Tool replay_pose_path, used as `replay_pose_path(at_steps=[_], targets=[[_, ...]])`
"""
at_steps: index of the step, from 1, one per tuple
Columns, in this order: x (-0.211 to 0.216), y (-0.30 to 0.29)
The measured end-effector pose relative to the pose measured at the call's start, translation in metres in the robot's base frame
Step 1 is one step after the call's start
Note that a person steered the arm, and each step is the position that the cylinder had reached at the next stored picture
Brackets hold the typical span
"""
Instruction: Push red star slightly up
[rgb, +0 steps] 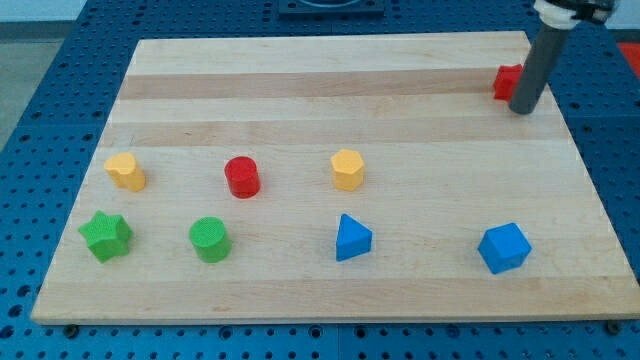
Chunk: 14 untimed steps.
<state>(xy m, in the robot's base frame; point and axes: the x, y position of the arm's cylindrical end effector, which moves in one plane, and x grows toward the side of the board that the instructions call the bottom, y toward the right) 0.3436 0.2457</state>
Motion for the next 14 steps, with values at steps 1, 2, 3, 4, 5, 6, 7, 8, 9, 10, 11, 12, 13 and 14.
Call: replay_pose_path(at_steps=[1,2,3,4,5,6,7,8,9,10,11,12,13,14], targets=[[-0.021,0.000],[-0.025,0.000],[-0.023,-0.002],[-0.023,-0.024],[-0.023,-0.057],[-0.023,-0.079],[-0.023,-0.079],[-0.027,-0.079],[-0.028,-0.077],[-0.028,-0.071],[-0.022,-0.070],[-0.008,-0.070],[0.002,-0.069],[0.007,-0.052]])
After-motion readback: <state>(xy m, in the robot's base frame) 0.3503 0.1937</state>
